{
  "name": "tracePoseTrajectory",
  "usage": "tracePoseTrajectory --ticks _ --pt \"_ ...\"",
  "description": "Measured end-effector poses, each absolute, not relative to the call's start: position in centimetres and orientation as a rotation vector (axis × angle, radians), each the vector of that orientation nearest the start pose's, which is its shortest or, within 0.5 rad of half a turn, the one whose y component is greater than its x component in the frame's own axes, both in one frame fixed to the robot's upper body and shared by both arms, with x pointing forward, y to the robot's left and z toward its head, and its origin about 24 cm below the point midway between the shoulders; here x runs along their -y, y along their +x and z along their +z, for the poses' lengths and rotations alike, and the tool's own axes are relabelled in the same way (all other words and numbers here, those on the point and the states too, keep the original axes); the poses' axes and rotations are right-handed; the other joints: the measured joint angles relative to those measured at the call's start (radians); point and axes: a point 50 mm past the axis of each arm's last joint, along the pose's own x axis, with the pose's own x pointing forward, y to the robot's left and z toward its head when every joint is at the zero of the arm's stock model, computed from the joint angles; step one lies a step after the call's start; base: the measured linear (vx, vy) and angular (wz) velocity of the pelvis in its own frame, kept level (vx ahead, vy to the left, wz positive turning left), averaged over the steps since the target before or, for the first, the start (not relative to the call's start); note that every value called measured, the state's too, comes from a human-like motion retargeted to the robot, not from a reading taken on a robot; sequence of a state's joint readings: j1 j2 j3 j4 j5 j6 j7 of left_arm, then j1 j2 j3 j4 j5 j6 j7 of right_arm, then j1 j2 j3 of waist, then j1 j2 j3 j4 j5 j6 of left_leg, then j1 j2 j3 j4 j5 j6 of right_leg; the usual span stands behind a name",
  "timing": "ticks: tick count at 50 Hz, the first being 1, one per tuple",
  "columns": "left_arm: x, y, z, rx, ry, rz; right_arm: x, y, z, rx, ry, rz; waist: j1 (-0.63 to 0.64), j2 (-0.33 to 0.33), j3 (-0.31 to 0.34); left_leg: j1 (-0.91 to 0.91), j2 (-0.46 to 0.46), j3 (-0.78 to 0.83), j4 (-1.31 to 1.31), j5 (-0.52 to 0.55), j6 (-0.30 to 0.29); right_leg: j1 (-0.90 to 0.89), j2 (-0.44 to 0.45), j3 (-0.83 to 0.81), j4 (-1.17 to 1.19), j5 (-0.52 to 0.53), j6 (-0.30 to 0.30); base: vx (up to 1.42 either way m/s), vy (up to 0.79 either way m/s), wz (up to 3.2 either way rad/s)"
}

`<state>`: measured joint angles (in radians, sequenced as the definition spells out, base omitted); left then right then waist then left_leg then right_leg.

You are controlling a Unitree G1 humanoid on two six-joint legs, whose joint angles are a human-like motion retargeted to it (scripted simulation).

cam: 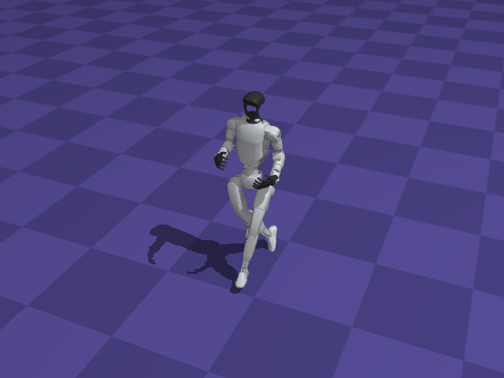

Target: Walk run

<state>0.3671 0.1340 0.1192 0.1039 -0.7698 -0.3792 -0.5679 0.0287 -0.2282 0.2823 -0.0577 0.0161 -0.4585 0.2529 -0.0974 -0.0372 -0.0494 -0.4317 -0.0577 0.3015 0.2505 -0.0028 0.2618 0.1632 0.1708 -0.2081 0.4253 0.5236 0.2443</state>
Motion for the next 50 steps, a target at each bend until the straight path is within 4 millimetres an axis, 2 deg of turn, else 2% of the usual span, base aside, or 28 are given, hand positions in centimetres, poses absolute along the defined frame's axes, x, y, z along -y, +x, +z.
tracePoseTrajectory --ticks 1,2,3,5,7,8,10,12,15,17,18,20,23,25,27,28,30,31,32,33,35,38,40,43,45,48,50 --pt "-21.9 15.1 -0.2 0.155 -0.483 -0.103 11.1 21.9 6.2 0.376 -0.206 0.538 0.0 0.005 -0.019 -0.028 -0.079 -0.201 0.116 -0.073 0.0 -0.048 0.059 0.071 0.138 0.0 -0.003 1.74 0.05 0.54" --pt "-22.0 15.0 -0.3 0.163 -0.473 -0.098 11.4 21.5 4.5 0.311 -0.226 0.518 -0.012 0.016 -0.037 -0.059 -0.103 -0.3 0.23 -0.14 0.0 -0.106 0.108 0.145 0.269 -0.027 -0.007 1.67 0.53 0.38" --pt "-23.2 15.1 -0.4 0.191 -0.476 -0.044 11.3 21.1 2.4 0.23 -0.248 0.524 -0.049 0.039 -0.054 -0.097 -0.016 -0.196 0.34 -0.196 -0.001 -0.185 0.137 0.226 0.388 -0.107 -0.013 1.4 0.31 -0.57" --pt "-22.3 15.5 -1.4 0.187 -0.513 0.045 11.1 19.9 -2.2 -0.001 -0.241 0.521 -0.005 0.086 -0.083 -0.025 0.131 0.001 0.391 -0.293 0.0 -0.289 0.067 0.234 0.48 -0.208 -0.14 1.26 0.14 -1.29" --pt "-20.2 16.0 -1.5 0.209 -0.563 0.082 12.5 17.6 -5.5 -0.193 -0.179 0.481 -0.022 0.128 -0.085 0.066 0.071 -0.064 0.307 -0.293 -0.001 -0.359 -0.038 0.121 0.414 -0.327 -0.26 1.14 0.22 1.0" --pt "-19.7 16.2 -1.4 0.235 -0.596 0.101 13.4 16.5 -6.1 -0.233 -0.142 0.453 -0.053 0.126 -0.073 0.106 0.026 -0.097 0.255 -0.263 -0.005 -0.39 -0.095 0.085 0.366 -0.385 -0.288 0.91 0.16 2.08" --pt "-19.0 16.5 -1.4 0.254 -0.67 0.117 15.0 14.5 -6.6 -0.263 -0.082 0.342 -0.085 0.114 -0.05 0.177 -0.031 -0.137 0.161 -0.19 -0.035 -0.432 -0.171 0.072 0.208 -0.441 -0.266 0.68 0.07 2.02" --pt "-18.3 17.1 -1.4 0.243 -0.712 0.047 16.5 12.4 -6.6 -0.261 -0.031 0.189 -0.116 0.104 -0.034 0.259 -0.086 -0.217 0.067 -0.108 -0.068 -0.46 -0.199 0.089 0.019 -0.461 -0.218 0.84 -0.02 2.36" --pt "-18.2 17.4 -0.8 0.243 -0.702 -0.058 17.6 9.0 -6.8 -0.305 0.016 0.027 -0.178 0.086 -0.008 0.38 -0.151 -0.346 -0.021 -0.021 -0.083 -0.492 -0.218 0.169 -0.228 -0.499 -0.188 0.86 -0.14 2.44" --pt "-18.7 17.8 -0.1 0.257 -0.664 -0.107 17.8 7.3 -6.9 -0.332 0.029 -0.026 -0.215 0.077 0.018 0.454 -0.163 -0.428 -0.046 -0.005 -0.081 -0.509 -0.208 0.279 -0.329 -0.538 -0.162 0.77 -0.24 2.1" --pt "-18.9 18.0 0.3 0.265 -0.641 -0.129 17.9 6.7 -6.8 -0.34 0.032 -0.042 -0.231 0.073 0.03 0.488 -0.167 -0.468 -0.049 -0.008 -0.078 -0.515 -0.201 0.364 -0.363 -0.551 -0.107 0.83 -0.3 1.81" --pt "-19.4 18.5 1.0 0.273 -0.594 -0.167 17.9 6.1 -6.7 -0.346 0.028 -0.059 -0.235 0.047 0.046 0.555 -0.19 -0.514 -0.042 -0.03 -0.067 -0.536 -0.246 0.303 -0.391 -0.556 0.004 0.88 -0.34 1.31" --pt "-19.7 18.7 1.0 0.252 -0.541 -0.192 17.7 6.9 -6.9 -0.347 0.006 -0.016 -0.224 0.009 0.029 0.616 -0.208 -0.526 0.006 -0.027 -0.075 -0.554 -0.266 0.294 -0.33 -0.514 -0.027 0.97 -0.4 0.8" --pt "-19.8 18.5 0.4 0.221 -0.526 -0.171 17.0 8.6 -7.1 -0.335 0.001 0.064 -0.221 -0.03 0.006 0.643 -0.23 -0.486 0.064 0.024 -0.093 -0.55 -0.286 0.316 -0.266 -0.34 -0.033 0.9 -0.37 0.58" --pt "-19.9 17.3 -0.9 0.176 -0.531 -0.12 15.7 10.3 -7.3 -0.322 0.027 0.165 -0.235 -0.013 -0.016 0.611 -0.18 -0.379 0.214 0.165 -0.155 -0.553 -0.272 0.202 -0.172 -0.517 -0.152 1.02 -0.39 0.74" --pt "-19.6 16.8 -1.6 0.161 -0.548 -0.11 15.1 11.5 -7.2 -0.302 0.041 0.199 -0.237 0.006 -0.012 0.566 -0.153 -0.333 0.329 0.246 -0.216 -0.557 -0.229 0.285 -0.097 -0.584 -0.169 0.99 -0.28 1.23" --pt "-17.8 16.1 -3.2 0.121 -0.614 -0.108 14.9 14.4 -6.6 -0.251 0.068 0.244 -0.268 0.06 -0.002 0.443 -0.014 -0.232 0.59 0.325 -0.329 -0.525 -0.209 0.256 -0.032 -0.675 -0.198 0.8 -0.07 1.89" --pt "-16.6 16.0 -3.8 0.094 -0.656 -0.107 14.5 15.5 -6.1 -0.215 0.087 0.268 -0.286 0.062 -0.009 0.404 0.023 -0.186 0.65 0.351 -0.346 -0.491 -0.23 0.218 -0.053 -0.688 -0.209 0.75 -0.01 2.05" --pt "-15.6 15.8 -4.4 0.07 -0.694 -0.109 14.0 16.6 -5.4 -0.175 0.103 0.286 -0.298 0.062 -0.015 0.367 0.052 -0.145 0.695 0.345 -0.345 -0.458 -0.255 0.173 -0.074 -0.696 -0.22 0.67 -0.02 1.87" --pt "-15.0 15.6 -4.9 0.049 -0.725 -0.117 13.7 17.6 -4.7 -0.13 0.114 0.295 -0.301 0.055 -0.02 0.335 0.063 -0.114 0.708 0.276 -0.303 -0.43 -0.287 0.116 -0.095 -0.695 -0.23 0.55 0.0 1.6" --pt "-14.4 15.1 -5.6 0.013 -0.758 -0.141 13.3 19.4 -3.1 -0.04 0.12 0.299 -0.264 0.035 -0.018 0.258 0.072 -0.038 0.717 0.186 -0.217 -0.374 -0.288 0.096 -0.148 -0.678 -0.254 0.53 0.01 0.94" --pt "-14.9 14.9 -5.9 -0.027 -0.713 -0.216 13.2 21.2 -0.6 0.085 0.07 0.336 -0.135 0.004 -0.004 0.122 0.012 -0.047 0.62 0.076 -0.291 -0.287 -0.303 0.023 -0.259 -0.613 -0.246 0.5 -0.02 0.27" --pt "-15.6 15.2 -5.6 -0.031 -0.653 -0.264 13.2 21.9 0.8 0.147 0.014 0.38 -0.087 -0.004 0.003 0.066 0.048 0.018 0.513 0.009 -0.275 -0.234 -0.296 -0.052 -0.311 -0.596 -0.233 0.59 -0.04 1.07" --pt "-16.6 16.0 -4.6 -0.009 -0.573 -0.316 13.8 22.6 2.5 0.208 -0.101 0.436 -0.049 0.013 0.023 -0.009 0.144 0.177 0.334 -0.052 -0.209 -0.166 -0.242 -0.144 -0.353 -0.627 -0.222 0.67 -0.01 1.54" --pt "-17.0 16.5 -4.1 0.008 -0.536 -0.335 14.5 22.8 3.1 0.225 -0.187 0.454 -0.031 0.019 0.033 -0.049 0.18 0.309 0.21 -0.075 -0.197 -0.13 -0.198 -0.173 -0.371 -0.661 -0.227 0.58 -0.02 1.47" --pt "-16.9 17.1 -4.0 0.019 -0.525 -0.314 15.7 23.0 3.1 0.209 -0.303 0.431 -0.032 0.03 0.04 -0.077 0.13 0.461 0.03 -0.131 -0.214 -0.078 -0.139 -0.256 -0.393 -0.697 -0.221 0.55 -0.01 1.58" --pt "-16.5 17.3 -4.2 0.022 -0.542 -0.265 16.2 22.9 2.0 0.152 -0.342 0.401 -0.052 0.032 0.042 -0.059 0.092 0.542 -0.048 -0.14 -0.194 -0.045 -0.114 -0.308 -0.391 -0.695 -0.2 0.8 0.07 1.43"
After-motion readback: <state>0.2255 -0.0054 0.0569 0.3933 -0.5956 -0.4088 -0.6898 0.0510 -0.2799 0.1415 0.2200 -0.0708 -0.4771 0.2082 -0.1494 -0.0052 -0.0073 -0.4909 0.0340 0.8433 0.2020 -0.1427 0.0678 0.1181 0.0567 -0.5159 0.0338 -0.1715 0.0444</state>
